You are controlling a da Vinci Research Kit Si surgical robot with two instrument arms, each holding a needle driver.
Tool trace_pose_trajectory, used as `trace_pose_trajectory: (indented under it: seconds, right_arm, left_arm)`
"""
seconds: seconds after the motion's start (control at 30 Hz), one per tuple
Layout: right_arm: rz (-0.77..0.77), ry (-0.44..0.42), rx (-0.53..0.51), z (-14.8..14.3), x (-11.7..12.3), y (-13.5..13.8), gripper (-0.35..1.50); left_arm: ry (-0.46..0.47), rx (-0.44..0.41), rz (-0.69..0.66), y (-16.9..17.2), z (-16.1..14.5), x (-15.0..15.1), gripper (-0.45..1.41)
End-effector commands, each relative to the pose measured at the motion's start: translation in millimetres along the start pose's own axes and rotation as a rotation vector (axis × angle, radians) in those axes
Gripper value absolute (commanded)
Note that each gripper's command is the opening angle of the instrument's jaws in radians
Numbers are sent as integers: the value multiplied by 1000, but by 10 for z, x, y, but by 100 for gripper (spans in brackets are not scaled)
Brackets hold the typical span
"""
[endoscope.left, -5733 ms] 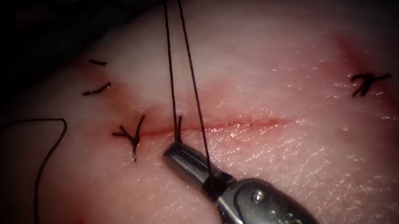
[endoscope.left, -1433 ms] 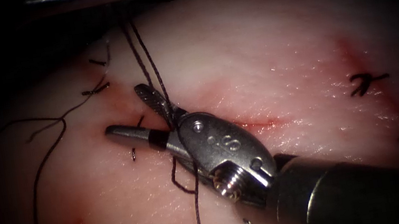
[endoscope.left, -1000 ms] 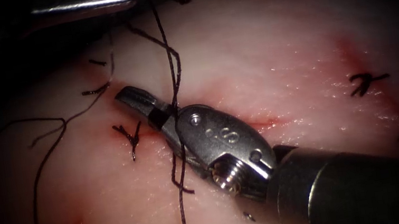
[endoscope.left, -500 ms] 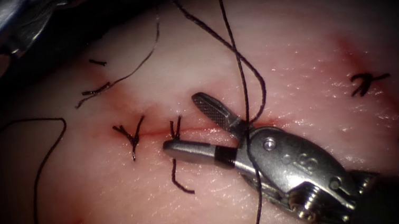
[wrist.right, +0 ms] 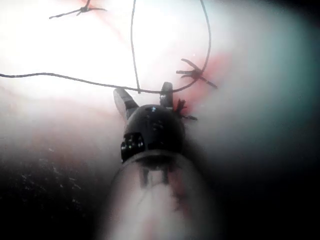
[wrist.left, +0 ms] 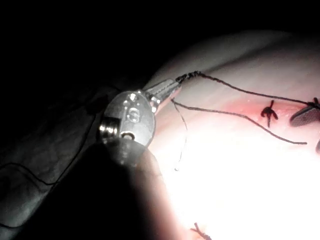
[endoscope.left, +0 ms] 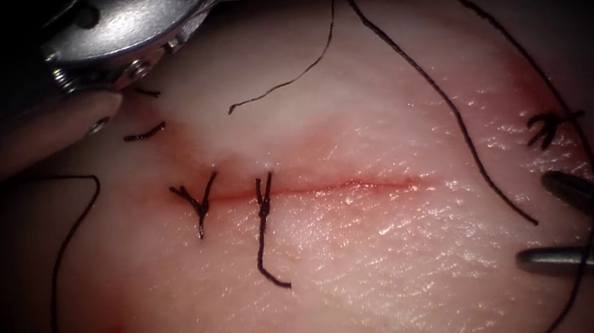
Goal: Wound Closure
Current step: With the left grasper set the suture down.
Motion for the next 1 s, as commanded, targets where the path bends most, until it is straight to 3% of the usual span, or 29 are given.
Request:
trace_pose_trajectory:
  seconds: [0.03,0.07,0.23,0.33,0.47,0.5,0.53,0.57,0.63,0.73,1.0]
  right_arm:
    - [-45,-18,-34,3,5,21,148]
    - [-45,-18,-34,3,5,21,148]
    - [-109,-29,-107,-13,9,52,146]
    - [-114,-33,-128,-20,15,61,148]
    - [-116,-47,-146,-23,22,63,148]
    - [-114,-37,-142,-24,24,62,148]
    - [-110,-22,-139,-24,28,58,148]
    - [-110,-22,-139,-24,28,58,148]
    - [-106,-4,-126,-21,33,50,148]
    - [-80,20,-94,-11,39,35,148]
    - [36,88,7,24,61,-15,148]
  left_arm:
    - [-11,8,8,-15,8,-6,-45]
    - [-11,8,8,-15,8,-6,-45]
    - [-77,30,35,-37,22,-61,-45]
    - [-125,40,30,-47,33,-98,-45]
    - [-161,58,-1,-55,39,-123,-45]
    - [-165,64,-14,-56,40,-130,-35]
    - [-172,88,-122,-58,41,-144,72]
    - [-172,88,-122,-58,41,-144,72]
    - [-173,112,-278,-59,38,-153,109]
    - [-169,105,-315,-56,26,-151,126]
    - [-169,58,-354,-55,-24,-130,123]
